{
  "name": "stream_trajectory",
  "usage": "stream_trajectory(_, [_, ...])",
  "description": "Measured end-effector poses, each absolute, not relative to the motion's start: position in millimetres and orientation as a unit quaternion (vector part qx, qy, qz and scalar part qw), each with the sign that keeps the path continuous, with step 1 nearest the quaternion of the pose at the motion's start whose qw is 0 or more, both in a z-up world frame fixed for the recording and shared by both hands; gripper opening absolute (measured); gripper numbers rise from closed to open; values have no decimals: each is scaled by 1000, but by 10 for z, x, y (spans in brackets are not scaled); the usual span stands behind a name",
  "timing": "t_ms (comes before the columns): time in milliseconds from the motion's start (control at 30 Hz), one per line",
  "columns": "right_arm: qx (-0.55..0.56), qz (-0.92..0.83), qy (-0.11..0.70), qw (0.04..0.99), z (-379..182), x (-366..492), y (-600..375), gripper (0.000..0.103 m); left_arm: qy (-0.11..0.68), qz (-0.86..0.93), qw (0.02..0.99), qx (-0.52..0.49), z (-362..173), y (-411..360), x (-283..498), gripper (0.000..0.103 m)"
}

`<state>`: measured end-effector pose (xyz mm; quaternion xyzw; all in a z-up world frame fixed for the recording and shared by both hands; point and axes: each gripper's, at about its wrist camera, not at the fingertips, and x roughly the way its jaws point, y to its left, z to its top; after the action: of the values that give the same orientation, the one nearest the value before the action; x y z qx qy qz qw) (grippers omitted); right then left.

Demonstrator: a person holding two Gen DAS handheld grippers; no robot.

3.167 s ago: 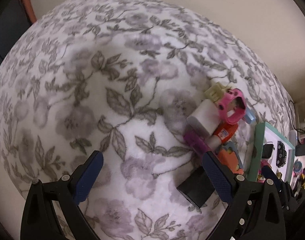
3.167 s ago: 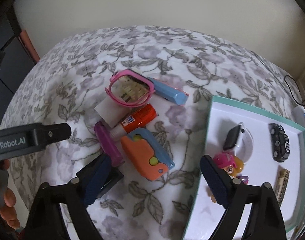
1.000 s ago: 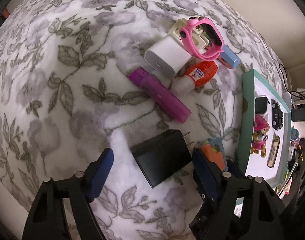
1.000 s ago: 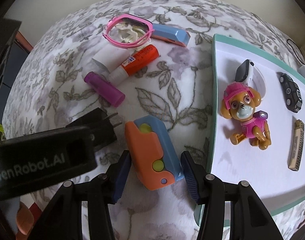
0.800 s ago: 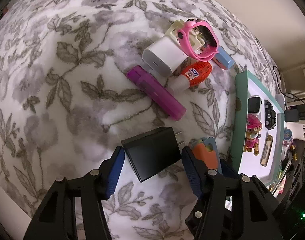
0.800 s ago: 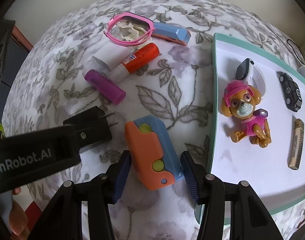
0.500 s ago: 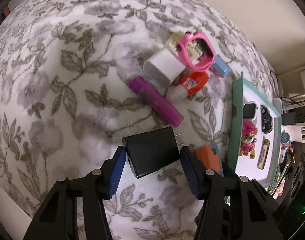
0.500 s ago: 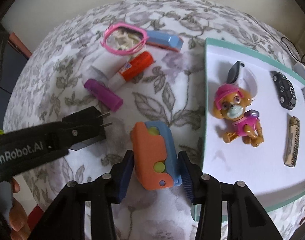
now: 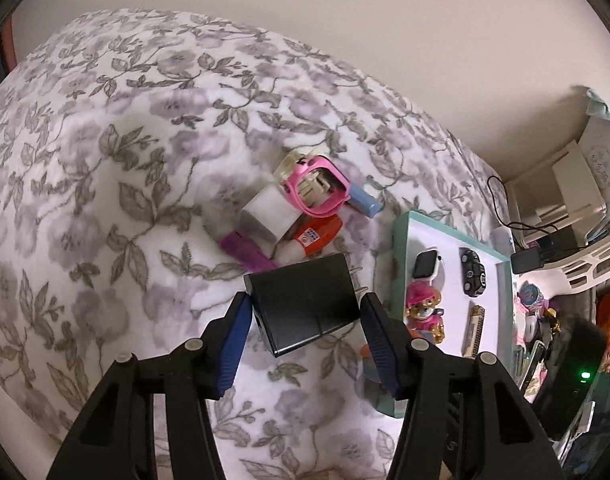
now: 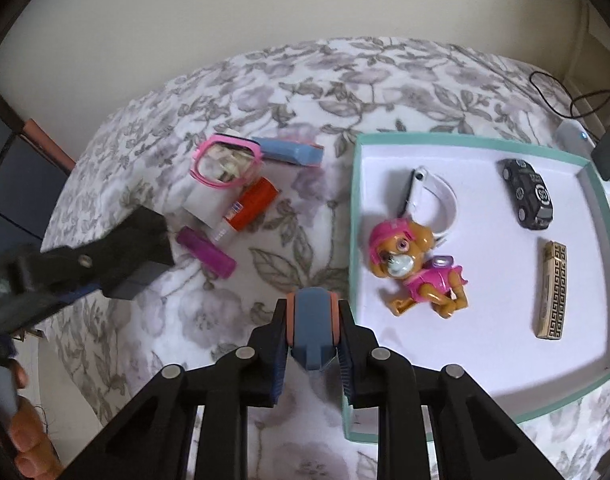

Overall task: Organize rigid objects
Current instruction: 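Grasp the black charger with the left tool while the right tool grasps the orange-blue toy, then carry the charger with the left tool while the right tool carries the orange-blue toy to the tray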

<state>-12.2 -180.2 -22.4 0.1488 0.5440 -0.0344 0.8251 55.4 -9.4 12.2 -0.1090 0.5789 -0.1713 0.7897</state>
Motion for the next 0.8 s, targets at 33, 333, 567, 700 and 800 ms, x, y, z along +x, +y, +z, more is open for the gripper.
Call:
stream_trajectory(33, [147, -38, 547, 823, -241, -121, -1815, 23, 579, -172, 790, -108, 125, -91, 555, 58])
stream_trajectory(333, [169, -40, 509, 843, 22, -198, -1951, 23, 570, -178, 794, -112, 184, -130, 529, 58])
stream_trajectory(567, [188, -96, 461, 862, 352, -374, -2355, 23, 544, -204, 808, -100, 374, -285, 448, 58])
stream_trajectory(700, [194, -154, 462, 851, 342, -492, -2663, 23, 546, -216, 805, -81, 360, -473, 382, 58])
stream_trajectory(800, [202, -194, 471, 836, 269, -567, -2897, 23, 551, -230, 800, -65, 322, -652, 309, 58])
